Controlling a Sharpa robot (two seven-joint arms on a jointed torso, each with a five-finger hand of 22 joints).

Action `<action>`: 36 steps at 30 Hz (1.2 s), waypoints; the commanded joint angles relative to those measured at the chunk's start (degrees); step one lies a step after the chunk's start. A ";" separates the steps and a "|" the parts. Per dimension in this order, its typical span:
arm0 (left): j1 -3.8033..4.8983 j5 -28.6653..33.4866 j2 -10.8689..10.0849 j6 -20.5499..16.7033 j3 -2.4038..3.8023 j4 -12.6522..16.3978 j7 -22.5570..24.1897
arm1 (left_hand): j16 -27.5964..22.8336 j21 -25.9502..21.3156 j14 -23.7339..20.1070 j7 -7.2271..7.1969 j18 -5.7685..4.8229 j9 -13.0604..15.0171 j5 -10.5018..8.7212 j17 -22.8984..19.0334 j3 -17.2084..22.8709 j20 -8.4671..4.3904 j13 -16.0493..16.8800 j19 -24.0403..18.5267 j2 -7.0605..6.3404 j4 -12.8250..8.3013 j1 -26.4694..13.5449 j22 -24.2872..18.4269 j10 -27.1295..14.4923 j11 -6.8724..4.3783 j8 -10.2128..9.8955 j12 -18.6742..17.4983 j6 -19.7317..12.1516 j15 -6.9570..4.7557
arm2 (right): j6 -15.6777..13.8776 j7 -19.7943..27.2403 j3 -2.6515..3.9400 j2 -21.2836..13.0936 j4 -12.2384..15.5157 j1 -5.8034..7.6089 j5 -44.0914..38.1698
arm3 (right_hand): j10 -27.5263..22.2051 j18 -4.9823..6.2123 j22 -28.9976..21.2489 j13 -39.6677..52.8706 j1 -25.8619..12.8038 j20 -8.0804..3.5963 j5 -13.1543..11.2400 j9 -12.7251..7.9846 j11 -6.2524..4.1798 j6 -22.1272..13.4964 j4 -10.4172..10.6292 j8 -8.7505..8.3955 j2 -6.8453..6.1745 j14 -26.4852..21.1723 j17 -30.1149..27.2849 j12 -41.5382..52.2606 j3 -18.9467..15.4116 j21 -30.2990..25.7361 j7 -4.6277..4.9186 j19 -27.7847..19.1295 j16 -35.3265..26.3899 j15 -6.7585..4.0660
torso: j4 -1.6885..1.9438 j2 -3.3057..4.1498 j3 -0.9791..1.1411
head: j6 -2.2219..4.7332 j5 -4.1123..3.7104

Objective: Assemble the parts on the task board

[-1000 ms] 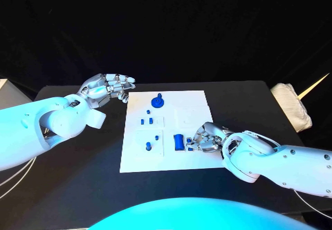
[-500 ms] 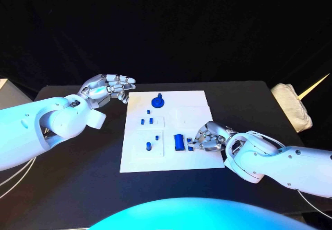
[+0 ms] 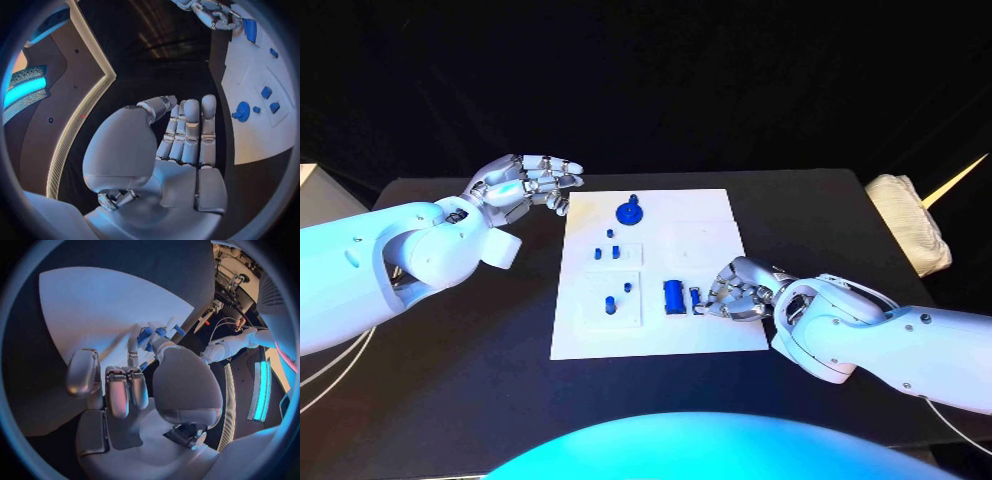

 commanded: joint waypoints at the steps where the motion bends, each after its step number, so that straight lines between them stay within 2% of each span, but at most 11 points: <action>1: -0.09 -0.21 0.04 1.00 0.02 0.09 0.21 | -0.31 0.05 -0.40 0.12 0.90 0.05 -0.06 -0.07 0.29 -0.20 0.06 -0.38 0.55 -0.05 -0.21 0.02 -0.39 -0.07 0.40 0.29 -0.08 -0.06 | 1.30 0.24 0.01 0.06 -0.27 -0.07 -0.75 | 5.96 -1.01 2.09 15.07 0.41 -0.11 -0.30 0.05 -0.38 -0.42 -0.06 0.23 0.50 5.97 15.09 0.22 -0.15 -0.15 0.06 0.37 0.33 -0.38 | -0.02 0.01 -0.06 | -0.01 0.01; 9: -0.09 -0.22 0.06 1.01 0.02 0.12 0.21 | -0.31 0.05 -0.40 0.12 0.90 0.05 -0.06 -0.07 0.29 -0.20 0.06 -0.38 0.55 -0.05 -0.21 0.02 -0.39 -0.07 0.40 0.29 -0.08 -0.06 | 2.53 -0.48 0.01 1.18 -1.20 -0.12 -1.69 | 5.96 -1.01 2.18 15.07 2.85 -0.15 -0.59 0.03 -0.51 -0.42 -1.25 0.22 0.37 5.97 15.09 0.22 -0.12 -0.20 -0.09 0.40 0.33 -0.47 | -0.01 0.00 -0.04 | -0.05 0.02; 18: -0.09 -0.22 0.03 0.99 0.02 0.16 0.17 | -0.31 0.05 -0.40 0.12 0.90 0.05 -0.06 -0.07 0.29 -0.20 0.06 -0.38 0.55 -0.05 -0.21 0.02 -0.39 -0.07 0.40 0.29 -0.08 -0.06 | -0.22 -1.74 0.01 2.00 -2.46 -0.21 -3.71 | 5.96 -1.06 2.40 15.07 3.89 -0.19 -1.16 -0.01 -0.58 -0.20 -1.52 0.25 0.88 5.97 15.09 0.22 0.14 0.11 -0.16 0.51 0.33 -0.53 | 0.07 0.03 -0.06 | -0.03 0.12; 27: -0.09 -0.22 0.03 1.02 0.02 0.15 0.12 | -0.31 0.05 -0.40 0.12 0.90 0.05 -0.06 -0.07 0.29 -0.20 0.06 -0.38 0.55 -0.05 -0.21 0.02 -0.39 -0.07 0.40 0.29 -0.08 -0.06 | -1.32 -1.51 0.02 1.85 -2.38 -0.22 -3.84 | 5.96 -1.05 2.37 15.07 3.55 -0.20 -1.06 -0.04 -0.55 -0.14 -1.14 0.24 1.04 5.97 15.09 0.22 0.02 0.01 -0.11 0.51 0.33 -0.52 | -0.08 -0.02 0.01 | -0.01 0.24; 31: -0.09 -0.22 0.09 1.04 0.02 0.08 0.14 | -0.31 0.05 -0.40 0.12 0.90 0.05 -0.06 -0.07 0.29 -0.20 0.06 -0.38 0.55 -0.05 -0.21 0.02 -0.39 -0.07 0.40 0.29 -0.08 -0.06 | -2.29 -0.12 0.03 1.45 -1.95 -0.21 -2.49 | 5.96 -1.01 2.29 15.07 3.12 -0.19 -0.68 -0.09 -0.51 -0.18 -0.64 0.17 1.14 5.97 15.09 0.22 -0.16 -0.26 -0.07 0.47 0.33 -0.50 | -0.07 -0.09 0.00 | 0.10 0.22; 36: -0.12 -0.14 0.32 0.96 0.00 -0.23 0.40 | -0.33 0.12 -0.41 0.15 0.89 0.05 -0.09 -0.09 0.35 -0.20 0.06 -0.38 0.60 -0.13 -0.26 0.08 -0.40 -0.04 0.42 0.32 -0.08 -0.04 | -4.43 5.37 0.23 0.53 -1.18 0.26 3.31 | 5.46 -0.60 1.05 14.54 2.21 0.12 0.09 -0.47 0.13 -1.78 0.66 -0.75 0.71 5.97 15.09 -1.03 -1.16 -3.27 0.70 -0.28 0.33 -0.02 | -0.11 -0.36 -0.15 | 0.36 0.14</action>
